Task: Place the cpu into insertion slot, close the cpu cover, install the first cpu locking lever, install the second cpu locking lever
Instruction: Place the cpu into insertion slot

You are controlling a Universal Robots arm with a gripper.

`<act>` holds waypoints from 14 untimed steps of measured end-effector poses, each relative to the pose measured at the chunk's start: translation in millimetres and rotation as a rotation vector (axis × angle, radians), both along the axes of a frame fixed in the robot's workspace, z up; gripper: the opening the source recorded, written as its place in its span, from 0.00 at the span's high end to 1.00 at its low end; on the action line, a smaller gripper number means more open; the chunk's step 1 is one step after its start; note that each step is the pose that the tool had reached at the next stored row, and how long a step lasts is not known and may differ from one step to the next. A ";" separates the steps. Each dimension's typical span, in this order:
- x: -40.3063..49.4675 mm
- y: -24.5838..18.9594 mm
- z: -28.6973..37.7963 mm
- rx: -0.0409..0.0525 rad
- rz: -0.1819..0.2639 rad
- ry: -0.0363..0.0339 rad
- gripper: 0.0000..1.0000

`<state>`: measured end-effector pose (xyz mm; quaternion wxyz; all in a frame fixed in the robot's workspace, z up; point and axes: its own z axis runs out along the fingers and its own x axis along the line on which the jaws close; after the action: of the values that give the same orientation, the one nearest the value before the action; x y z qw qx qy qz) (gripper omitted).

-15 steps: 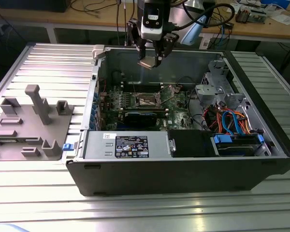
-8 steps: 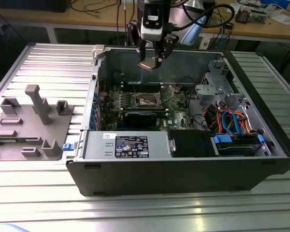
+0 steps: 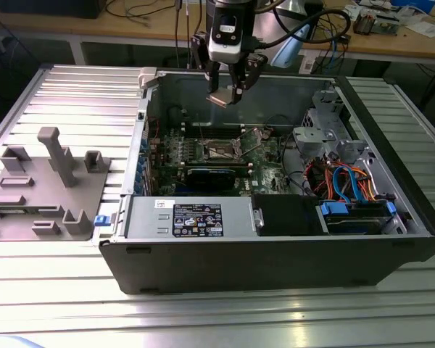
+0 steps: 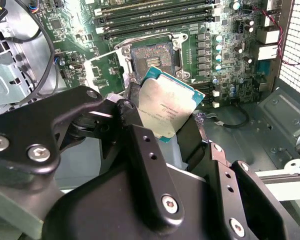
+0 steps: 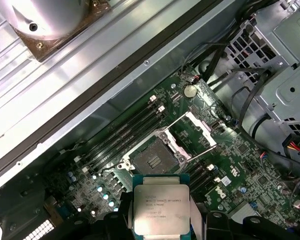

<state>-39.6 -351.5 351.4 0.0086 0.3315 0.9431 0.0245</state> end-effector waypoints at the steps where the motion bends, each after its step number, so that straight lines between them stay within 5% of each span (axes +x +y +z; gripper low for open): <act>1: 0.0 0.0 -0.1 0.0000 0.000 0.0000 0.46; 14: 0.0 0.0 -0.6 -0.0020 -0.010 -0.0001 0.46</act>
<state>-39.5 -351.5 350.8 0.0091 0.3362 0.9414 0.0235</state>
